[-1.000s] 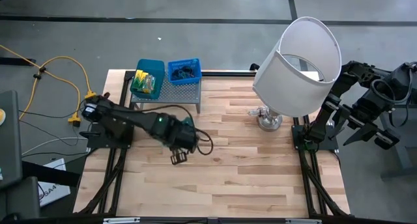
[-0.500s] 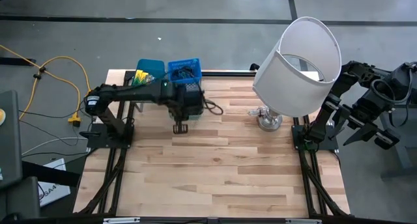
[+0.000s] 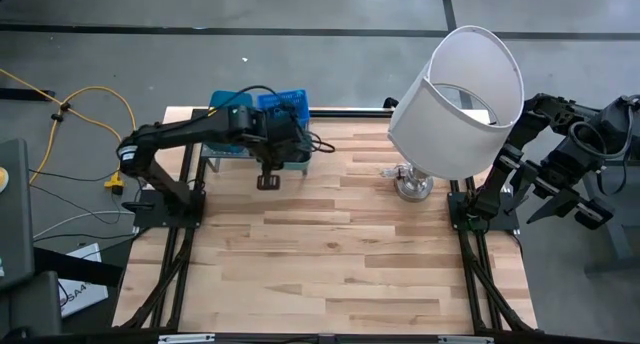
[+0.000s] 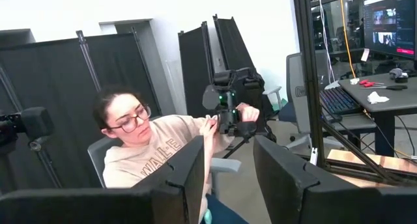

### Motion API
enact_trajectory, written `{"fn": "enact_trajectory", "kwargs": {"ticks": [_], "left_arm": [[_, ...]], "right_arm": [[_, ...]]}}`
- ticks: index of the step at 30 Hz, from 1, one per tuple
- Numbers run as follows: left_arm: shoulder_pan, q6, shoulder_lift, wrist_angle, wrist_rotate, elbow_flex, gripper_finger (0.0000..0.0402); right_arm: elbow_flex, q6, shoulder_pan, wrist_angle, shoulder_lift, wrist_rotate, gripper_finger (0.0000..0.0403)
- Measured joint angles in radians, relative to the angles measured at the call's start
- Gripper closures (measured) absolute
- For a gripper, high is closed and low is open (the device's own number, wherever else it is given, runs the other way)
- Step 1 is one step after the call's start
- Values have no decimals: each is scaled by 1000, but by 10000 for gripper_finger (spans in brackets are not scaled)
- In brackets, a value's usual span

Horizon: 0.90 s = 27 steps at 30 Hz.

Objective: Pick & Place Office Desk Supplies
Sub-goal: Put the green bin on the shelf

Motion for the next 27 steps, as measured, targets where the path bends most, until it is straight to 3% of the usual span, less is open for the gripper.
{"fn": "enact_trajectory", "kwargs": {"ticks": [8,15,21,27], "left_arm": [[7,60,-116,122,-4,-183,401],[79,130,-243,246,14,-364,401],[146,216,-245,259,100,-390,401],[198,265,-243,258,112,-390,401]], "right_arm": [[0,0,0,0,0,0,283],[0,0,0,0,0,0,283],[0,0,0,0,0,0,283],[0,0,0,0,0,0,283]]}}
